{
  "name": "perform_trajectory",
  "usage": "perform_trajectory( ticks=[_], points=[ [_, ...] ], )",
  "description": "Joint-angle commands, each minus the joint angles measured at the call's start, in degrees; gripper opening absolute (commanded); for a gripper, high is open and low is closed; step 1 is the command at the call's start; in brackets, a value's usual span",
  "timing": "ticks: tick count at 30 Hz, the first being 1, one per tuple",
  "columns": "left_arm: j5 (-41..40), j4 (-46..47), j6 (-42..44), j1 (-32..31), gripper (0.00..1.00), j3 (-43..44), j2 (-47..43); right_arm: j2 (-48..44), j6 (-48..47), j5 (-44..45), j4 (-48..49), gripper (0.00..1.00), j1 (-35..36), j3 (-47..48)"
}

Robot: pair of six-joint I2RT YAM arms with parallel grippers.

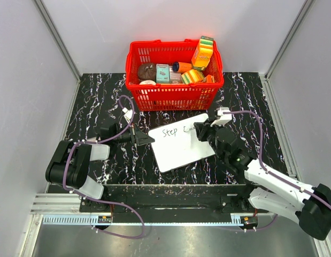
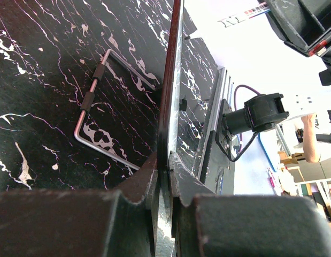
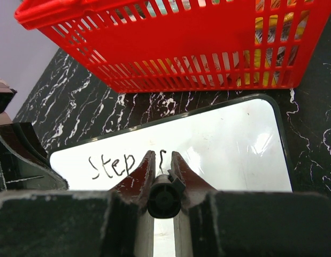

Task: Write a sentence on the whiteboard
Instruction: Write on the whiteboard with the whiteboard.

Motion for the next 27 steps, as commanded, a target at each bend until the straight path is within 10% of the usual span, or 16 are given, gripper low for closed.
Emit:
perform_trajectory(
  ticks=[1, 27],
  points=[
    [-0.21, 1.31, 4.47, -0.64, 0.0, 1.13, 0.91, -2.62, 0.18, 0.35, 1.74, 0.0, -0.37, 1.67],
    [-0.21, 1.4, 4.65, -0.73, 0.0, 1.05, 0.91, 6.35, -2.46, 5.01, 4.37, 0.0, -1.34, 7.13]
  ],
)
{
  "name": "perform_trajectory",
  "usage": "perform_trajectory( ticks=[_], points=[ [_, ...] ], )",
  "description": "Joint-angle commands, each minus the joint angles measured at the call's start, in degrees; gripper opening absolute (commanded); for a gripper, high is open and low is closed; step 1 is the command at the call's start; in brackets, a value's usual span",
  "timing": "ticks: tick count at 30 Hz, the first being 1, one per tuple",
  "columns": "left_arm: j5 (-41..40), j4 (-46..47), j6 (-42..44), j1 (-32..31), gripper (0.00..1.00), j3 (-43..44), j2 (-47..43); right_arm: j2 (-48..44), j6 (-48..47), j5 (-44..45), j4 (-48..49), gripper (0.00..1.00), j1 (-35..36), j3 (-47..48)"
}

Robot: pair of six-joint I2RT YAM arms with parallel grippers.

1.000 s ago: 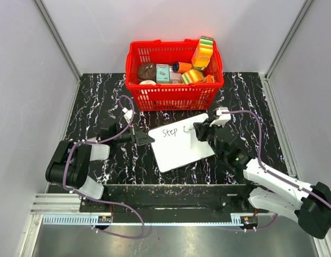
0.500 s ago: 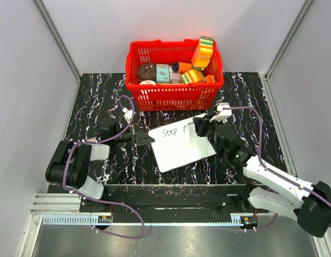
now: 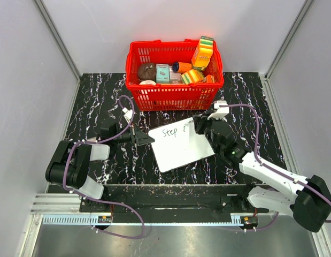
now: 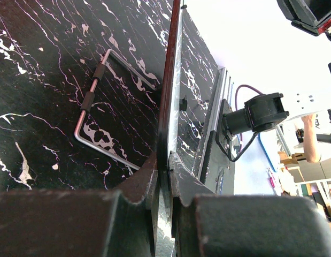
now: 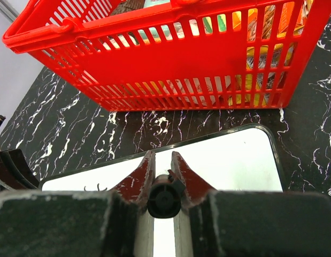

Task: Write a sentence on the whiteboard
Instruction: Write on the whiteboard with the whiteboard.

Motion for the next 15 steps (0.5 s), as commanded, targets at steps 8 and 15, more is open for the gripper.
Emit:
perform_trajectory(
  ticks=[8, 15],
  points=[
    [-0.18, 1.27, 4.54, -0.59, 0.0, 1.13, 0.91, -2.21, 0.06, 0.87, 3.37, 0.0, -0.66, 0.17],
    [-0.27, 1.27, 4.63, -0.6, 0.0, 1.22, 1.0, -6.17, -0.03, 1.14, 3.2, 0.0, -0.66, -1.59]
  ],
)
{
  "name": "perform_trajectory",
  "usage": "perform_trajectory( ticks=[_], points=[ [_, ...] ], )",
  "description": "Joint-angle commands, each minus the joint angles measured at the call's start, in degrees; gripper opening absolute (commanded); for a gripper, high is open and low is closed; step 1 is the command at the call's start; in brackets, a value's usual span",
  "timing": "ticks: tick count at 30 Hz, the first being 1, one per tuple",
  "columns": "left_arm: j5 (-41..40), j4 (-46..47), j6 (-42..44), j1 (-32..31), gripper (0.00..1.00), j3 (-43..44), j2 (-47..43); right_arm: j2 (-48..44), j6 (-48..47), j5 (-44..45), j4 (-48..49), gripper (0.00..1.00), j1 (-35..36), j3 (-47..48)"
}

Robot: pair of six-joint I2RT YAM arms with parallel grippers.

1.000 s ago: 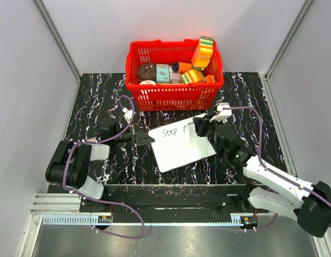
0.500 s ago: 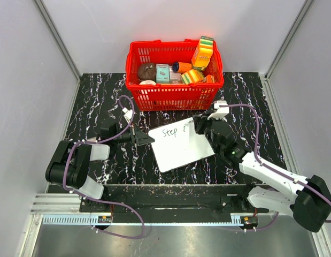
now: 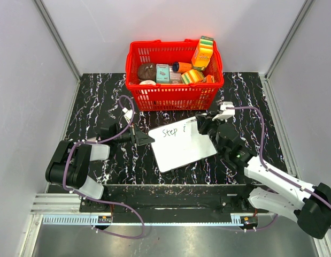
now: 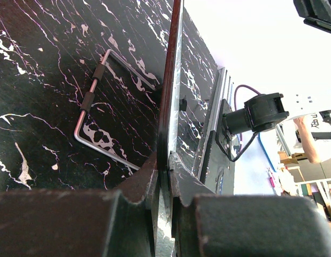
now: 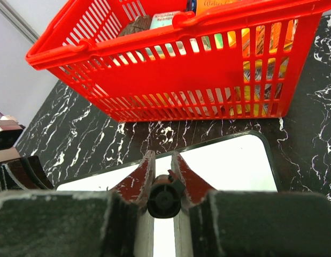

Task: Write a sentence on the whiteboard
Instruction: Write on the whiteboard with the whiteboard.

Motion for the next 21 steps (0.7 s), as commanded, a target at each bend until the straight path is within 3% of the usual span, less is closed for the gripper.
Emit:
perform_trajectory(
  ticks=[1, 21],
  points=[
    [-0.21, 1.14, 4.54, -0.59, 0.0, 1.22, 1.0, -1.93, -0.1, 1.18, 2.08, 0.0, -0.49, -0.07],
    [-0.29, 1.05, 4.63, -0.59, 0.0, 1.22, 1.0, 0.79, 1.31, -0.75, 1.11, 0.0, -0.57, -0.94]
  ],
)
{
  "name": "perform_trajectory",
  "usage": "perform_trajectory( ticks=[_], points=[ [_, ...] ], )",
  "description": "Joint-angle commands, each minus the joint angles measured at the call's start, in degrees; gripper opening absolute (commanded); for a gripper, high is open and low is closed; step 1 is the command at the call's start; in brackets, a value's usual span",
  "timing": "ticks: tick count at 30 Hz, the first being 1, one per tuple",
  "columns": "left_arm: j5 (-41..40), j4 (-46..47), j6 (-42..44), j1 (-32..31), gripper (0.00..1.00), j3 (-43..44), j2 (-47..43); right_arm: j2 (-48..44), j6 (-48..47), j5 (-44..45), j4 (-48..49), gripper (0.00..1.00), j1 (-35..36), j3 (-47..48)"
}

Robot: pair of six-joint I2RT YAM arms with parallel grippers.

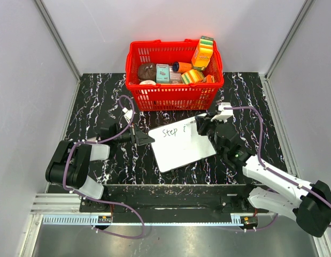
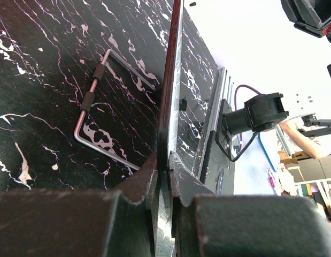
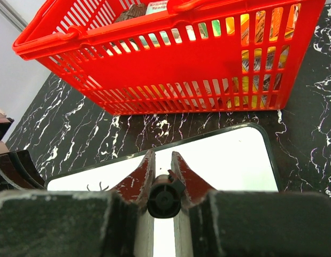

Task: Write a sentence on the whiteboard
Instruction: Write on the whiteboard with the whiteboard.

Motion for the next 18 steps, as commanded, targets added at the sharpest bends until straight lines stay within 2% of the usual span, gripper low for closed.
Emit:
perform_trajectory(
  ticks=[1, 18],
  points=[
    [-0.29, 1.05, 4.63, -0.59, 0.0, 1.22, 1.0, 0.53, 0.91, -0.75, 1.15, 0.0, -0.42, -0.2],
    [-0.29, 1.05, 4.72, -0.6, 0.0, 1.31, 1.09, 0.27, 2.32, -0.93, 0.1, 0.0, -0.33, -2.74]
  ],
)
